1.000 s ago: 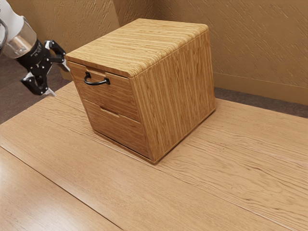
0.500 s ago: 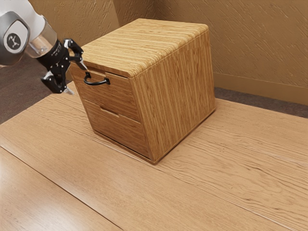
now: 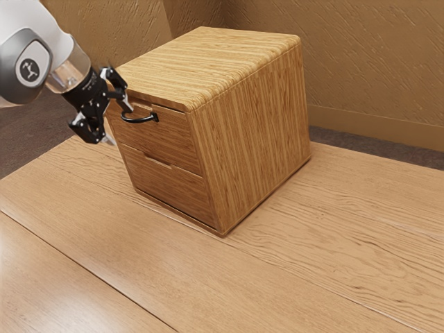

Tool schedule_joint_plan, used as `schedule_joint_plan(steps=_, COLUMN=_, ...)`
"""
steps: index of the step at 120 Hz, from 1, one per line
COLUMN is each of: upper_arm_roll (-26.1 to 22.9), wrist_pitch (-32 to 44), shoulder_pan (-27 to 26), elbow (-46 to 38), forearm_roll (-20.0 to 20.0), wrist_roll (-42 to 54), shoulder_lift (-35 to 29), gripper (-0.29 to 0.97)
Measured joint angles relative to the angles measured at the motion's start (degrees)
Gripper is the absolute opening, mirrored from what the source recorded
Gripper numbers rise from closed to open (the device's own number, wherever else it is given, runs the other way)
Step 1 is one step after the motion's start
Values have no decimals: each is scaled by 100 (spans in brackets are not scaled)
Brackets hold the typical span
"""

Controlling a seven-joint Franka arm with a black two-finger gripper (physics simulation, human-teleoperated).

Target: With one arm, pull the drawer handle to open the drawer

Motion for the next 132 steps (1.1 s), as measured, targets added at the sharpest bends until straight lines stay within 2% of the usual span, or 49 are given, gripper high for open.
schedule_joint_plan(steps=24, upper_arm_roll=-2, wrist_pitch=77, shoulder_pan=8, elbow=-99, forearm_roll=-12, wrist_roll=-17, shoulder_lift=-45, gripper=51)
schedule_joint_plan(steps=80, upper_arm_roll=23, wrist_pitch=47, shoulder_pan=13, elbow=-337, forearm_roll=-113, wrist_roll=-36, shoulder_lift=-314, gripper=1)
schedule_joint_plan(steps=103, upper_arm_roll=24, wrist_pitch=22, shoulder_pan=33, elbow=-551, forearm_roll=-113, wrist_roll=-46, shoulder_lift=-513, gripper=-7)
schedule_joint_plan(steps=132, upper_arm_roll=38, wrist_pitch=-6, shoulder_pan=66, elbow=-857, forearm_roll=-108, wrist_roll=-53, shoulder_lift=-818, gripper=-9)
